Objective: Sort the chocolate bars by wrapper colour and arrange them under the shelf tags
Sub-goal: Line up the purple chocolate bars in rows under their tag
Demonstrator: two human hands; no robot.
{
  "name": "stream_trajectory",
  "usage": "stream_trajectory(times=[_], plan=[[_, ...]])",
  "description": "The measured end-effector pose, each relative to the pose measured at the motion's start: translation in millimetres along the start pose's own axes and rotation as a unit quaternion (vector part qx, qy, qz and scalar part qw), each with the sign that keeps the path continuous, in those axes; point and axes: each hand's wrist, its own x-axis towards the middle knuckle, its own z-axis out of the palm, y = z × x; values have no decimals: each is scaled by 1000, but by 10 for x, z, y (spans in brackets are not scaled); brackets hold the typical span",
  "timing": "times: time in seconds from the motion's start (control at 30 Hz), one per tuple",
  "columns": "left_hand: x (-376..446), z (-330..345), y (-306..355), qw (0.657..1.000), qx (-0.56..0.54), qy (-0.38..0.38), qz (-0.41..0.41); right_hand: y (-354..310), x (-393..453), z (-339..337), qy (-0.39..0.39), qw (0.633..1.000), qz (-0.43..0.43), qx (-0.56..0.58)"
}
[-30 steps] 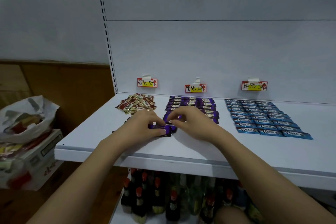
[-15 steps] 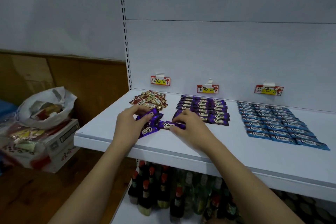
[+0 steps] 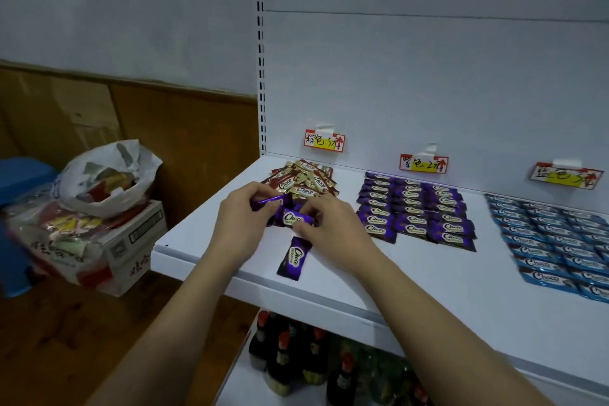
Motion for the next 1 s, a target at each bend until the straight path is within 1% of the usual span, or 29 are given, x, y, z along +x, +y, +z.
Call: stream_trajectory(times=[0.1,0.17,0.27,0.33,0.43,0.47,0.53,0.6,0.7,0.8,0.9,1.0], plan=[[-8,-23,-64,996,-66,56,-10,44,3,-2,28,996,9,83],[-12,-42,-73,992,-104,67,-11,51,28,-24,46,989,34,138],[-22,-63,-48,988,-149,30,-17,58,50,-97,72,972,61,216],[-46,-81,-9,987,-158,10,-19,65,25,-165,80,965,62,242],[-69,-71,135,986,-164,-15,-16,73,-73,-278,85,955,90,270],[-68,-45,206,986,-163,-27,-6,98,-112,-327,90,949,104,284],[-60,55,375,987,-144,-62,42,208,-216,-471,108,938,126,304],[-85,226,560,984,-103,-120,83,379,-373,-674,136,936,139,292],[-146,552,762,969,-53,-201,130,670,-653,-1019,171,942,140,253],[-173,831,892,956,-19,-254,142,892,-897,-1285,173,955,141,194],[-124,1016,966,943,38,-291,157,1030,-1070,-1383,194,963,136,128],[-74,1123,991,938,44,-298,171,1111,-1156,-1371,224,961,136,93]])
